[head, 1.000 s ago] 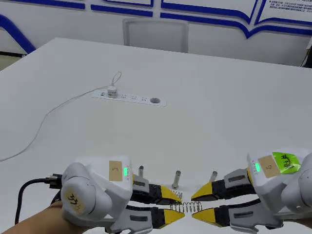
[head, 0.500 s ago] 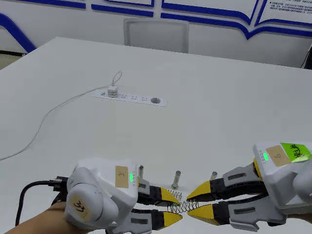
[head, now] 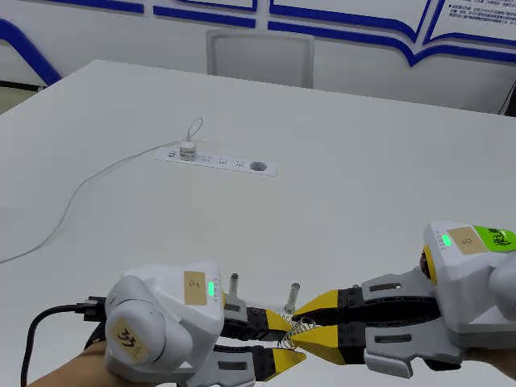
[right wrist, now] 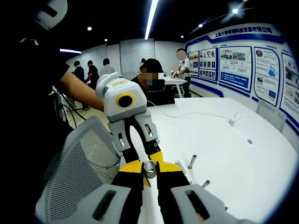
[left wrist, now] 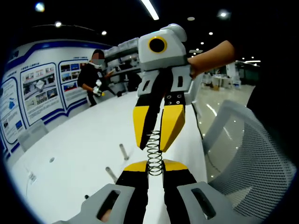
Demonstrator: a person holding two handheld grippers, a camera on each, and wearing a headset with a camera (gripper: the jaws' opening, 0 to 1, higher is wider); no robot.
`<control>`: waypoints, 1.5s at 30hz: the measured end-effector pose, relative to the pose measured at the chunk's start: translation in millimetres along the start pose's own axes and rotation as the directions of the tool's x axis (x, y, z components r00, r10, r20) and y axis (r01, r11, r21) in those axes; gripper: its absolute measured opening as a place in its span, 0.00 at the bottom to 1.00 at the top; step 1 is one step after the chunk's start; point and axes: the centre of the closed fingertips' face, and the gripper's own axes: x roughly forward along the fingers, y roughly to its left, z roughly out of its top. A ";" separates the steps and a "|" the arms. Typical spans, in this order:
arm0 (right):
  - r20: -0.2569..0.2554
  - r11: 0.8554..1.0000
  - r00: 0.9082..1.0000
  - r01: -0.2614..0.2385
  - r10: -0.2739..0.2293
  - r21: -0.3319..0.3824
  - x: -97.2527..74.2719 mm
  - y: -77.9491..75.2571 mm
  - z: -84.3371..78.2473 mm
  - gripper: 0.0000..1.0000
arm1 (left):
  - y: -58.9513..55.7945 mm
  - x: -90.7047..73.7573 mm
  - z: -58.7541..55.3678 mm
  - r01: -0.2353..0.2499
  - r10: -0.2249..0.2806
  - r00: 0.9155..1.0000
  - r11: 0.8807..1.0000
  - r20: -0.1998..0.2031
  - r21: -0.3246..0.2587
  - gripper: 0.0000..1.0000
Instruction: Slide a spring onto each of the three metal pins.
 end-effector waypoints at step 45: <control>-0.057 0.919 0.926 0.378 -0.374 0.112 -67.5 -94.3 -23.2 0.10 | 54.0 -53.7 -15.9 -0.310 0.320 0.946 0.936 0.041 -0.166 0.60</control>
